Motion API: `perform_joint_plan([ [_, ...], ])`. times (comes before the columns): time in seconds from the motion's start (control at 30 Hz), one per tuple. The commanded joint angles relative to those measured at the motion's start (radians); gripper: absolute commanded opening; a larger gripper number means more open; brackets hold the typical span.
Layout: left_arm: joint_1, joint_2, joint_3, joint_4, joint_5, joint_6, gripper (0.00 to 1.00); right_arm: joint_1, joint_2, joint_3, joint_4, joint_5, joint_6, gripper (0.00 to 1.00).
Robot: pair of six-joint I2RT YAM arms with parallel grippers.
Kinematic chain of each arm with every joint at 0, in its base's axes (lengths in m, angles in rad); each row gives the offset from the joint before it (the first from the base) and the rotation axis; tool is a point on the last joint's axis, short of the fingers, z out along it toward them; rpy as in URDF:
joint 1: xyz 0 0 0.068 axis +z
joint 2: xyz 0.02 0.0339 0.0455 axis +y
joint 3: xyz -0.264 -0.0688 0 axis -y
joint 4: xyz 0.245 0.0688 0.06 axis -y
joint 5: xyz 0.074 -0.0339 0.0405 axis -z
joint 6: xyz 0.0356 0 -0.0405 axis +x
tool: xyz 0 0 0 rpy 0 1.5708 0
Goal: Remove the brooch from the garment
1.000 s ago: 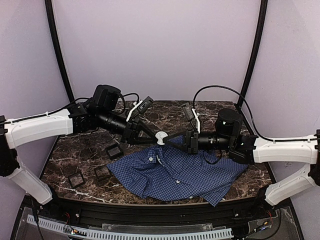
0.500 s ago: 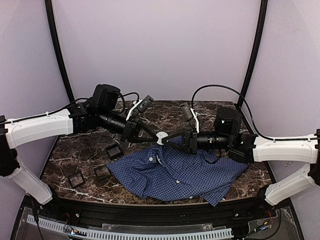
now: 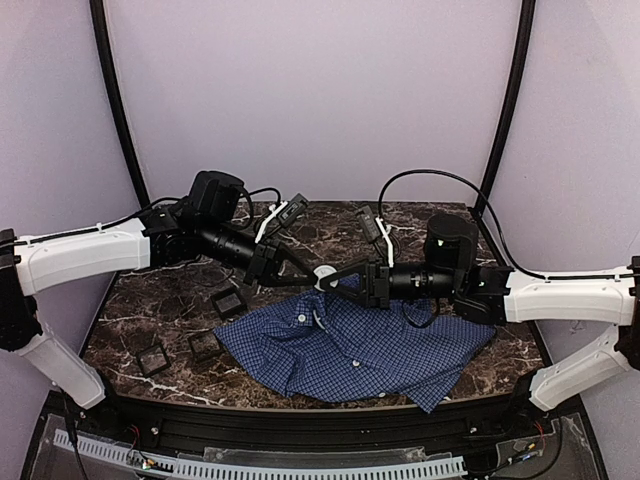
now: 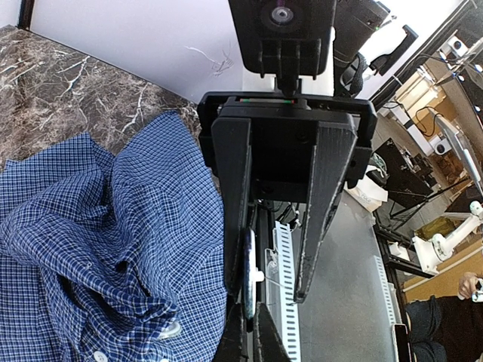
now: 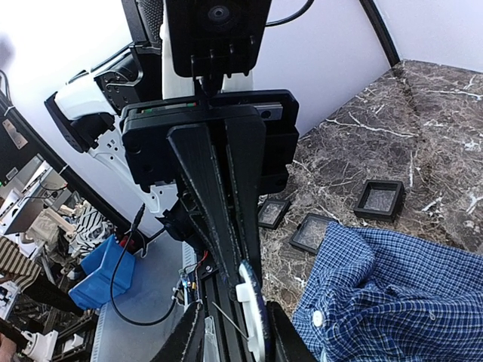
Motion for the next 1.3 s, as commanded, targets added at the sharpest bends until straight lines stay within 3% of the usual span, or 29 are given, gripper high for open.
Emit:
perform_joint_plan([
  [0.0,-0.003,-0.002,-0.001,-0.001,-0.001,0.0,0.01,0.012,-0.001,-0.006,0.01,0.024,-0.01,0.27],
  [0.13,-0.003,-0.002,-0.001,-0.004,0.001,0.002,0.01,0.012,-0.009,-0.02,0.013,0.016,-0.014,0.46],
  [0.33,-0.003,0.005,0.006,-0.024,-0.008,0.012,0.01,0.012,-0.06,-0.069,0.042,0.033,-0.001,0.6],
  [1.1,-0.003,0.011,0.008,-0.027,0.017,0.019,0.01,0.012,-0.011,-0.019,0.01,0.085,-0.032,0.27],
  [1.27,-0.005,0.01,0.008,-0.032,0.021,0.028,0.01,0.012,-0.007,-0.011,0.004,0.087,-0.036,0.25],
])
